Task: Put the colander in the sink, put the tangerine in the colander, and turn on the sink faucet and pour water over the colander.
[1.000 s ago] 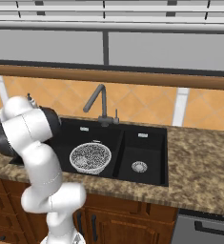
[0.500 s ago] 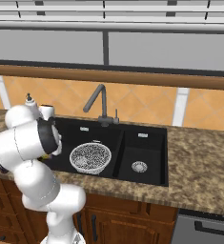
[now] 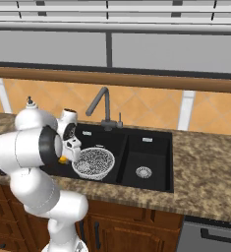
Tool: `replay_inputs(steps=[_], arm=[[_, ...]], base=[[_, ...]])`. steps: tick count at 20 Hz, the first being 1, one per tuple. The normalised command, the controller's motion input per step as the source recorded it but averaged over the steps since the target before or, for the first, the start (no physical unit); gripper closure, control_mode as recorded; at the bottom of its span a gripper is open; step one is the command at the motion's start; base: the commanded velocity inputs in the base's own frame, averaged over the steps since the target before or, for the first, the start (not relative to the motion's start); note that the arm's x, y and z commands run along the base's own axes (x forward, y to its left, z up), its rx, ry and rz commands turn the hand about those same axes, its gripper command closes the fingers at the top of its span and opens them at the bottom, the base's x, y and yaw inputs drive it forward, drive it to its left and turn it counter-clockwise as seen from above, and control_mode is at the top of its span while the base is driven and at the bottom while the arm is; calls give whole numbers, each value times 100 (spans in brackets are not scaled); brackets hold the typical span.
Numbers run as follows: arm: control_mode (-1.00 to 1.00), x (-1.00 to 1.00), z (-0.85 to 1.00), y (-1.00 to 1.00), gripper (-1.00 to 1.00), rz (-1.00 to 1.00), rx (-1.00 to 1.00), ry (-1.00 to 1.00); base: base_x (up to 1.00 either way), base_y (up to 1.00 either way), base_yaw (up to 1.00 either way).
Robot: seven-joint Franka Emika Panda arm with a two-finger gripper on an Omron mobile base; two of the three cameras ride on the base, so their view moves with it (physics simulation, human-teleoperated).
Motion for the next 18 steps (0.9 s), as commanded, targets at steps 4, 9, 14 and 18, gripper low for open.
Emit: replay_inputs(steps=[4,9,14,18], arm=[[-100,13,-12,-42,100,-9,0,0],[-100,12,-28,-33,100,-11,0,-1],[-100,27,-29,-11,100,-8,-1,0],[-100,31,-17,-1,100,-3,0,0]], base=[[0,0,0],[0,0,0],[0,0,0],[0,0,0]])
